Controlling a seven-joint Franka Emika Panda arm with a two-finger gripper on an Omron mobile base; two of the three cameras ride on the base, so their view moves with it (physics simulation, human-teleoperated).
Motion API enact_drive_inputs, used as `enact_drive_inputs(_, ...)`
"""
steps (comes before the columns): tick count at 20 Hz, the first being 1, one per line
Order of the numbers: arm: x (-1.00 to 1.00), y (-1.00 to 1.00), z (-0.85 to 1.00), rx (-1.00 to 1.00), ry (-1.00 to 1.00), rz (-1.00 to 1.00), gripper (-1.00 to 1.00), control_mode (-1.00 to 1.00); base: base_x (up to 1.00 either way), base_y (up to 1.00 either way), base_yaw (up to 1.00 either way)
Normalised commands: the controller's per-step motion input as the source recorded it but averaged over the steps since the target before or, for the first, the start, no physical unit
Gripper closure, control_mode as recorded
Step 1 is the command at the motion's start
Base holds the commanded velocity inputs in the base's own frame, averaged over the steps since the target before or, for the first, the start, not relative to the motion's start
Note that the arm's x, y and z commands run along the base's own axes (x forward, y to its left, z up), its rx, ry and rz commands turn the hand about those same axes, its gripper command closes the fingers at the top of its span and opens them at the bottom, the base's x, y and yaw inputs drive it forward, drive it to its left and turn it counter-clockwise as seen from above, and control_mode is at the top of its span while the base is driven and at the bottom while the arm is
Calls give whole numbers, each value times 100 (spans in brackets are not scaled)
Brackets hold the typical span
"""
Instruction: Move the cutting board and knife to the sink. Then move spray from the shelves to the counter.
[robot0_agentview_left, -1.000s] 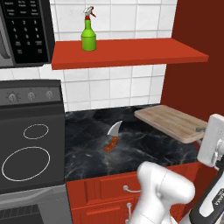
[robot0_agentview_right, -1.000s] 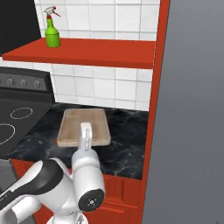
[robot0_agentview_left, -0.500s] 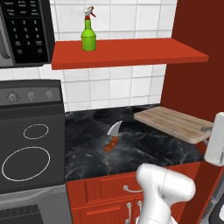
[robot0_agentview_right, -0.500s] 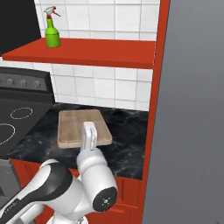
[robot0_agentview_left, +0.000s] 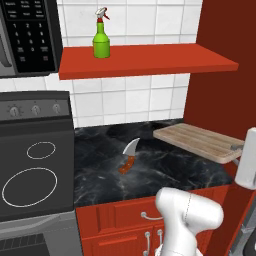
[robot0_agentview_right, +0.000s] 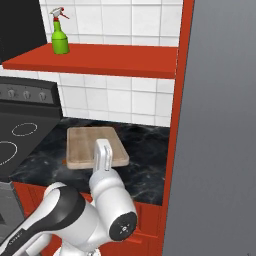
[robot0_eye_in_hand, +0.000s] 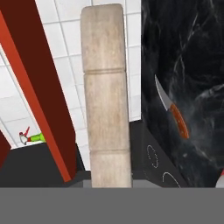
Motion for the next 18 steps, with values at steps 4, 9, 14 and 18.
enact_drive_inputs(4,-1,0,0,0,0,0,100,100,-3,0,0)
enact_drive_inputs(9,0,0,0,0,0,0,100,100,-40,8,0)
enact_drive_inputs(14,0,0,0,0,0,0,100,100,-65,5,20)
enact_drive_inputs(18,0,0,0,0,0,0,100,100,-44,20,61)
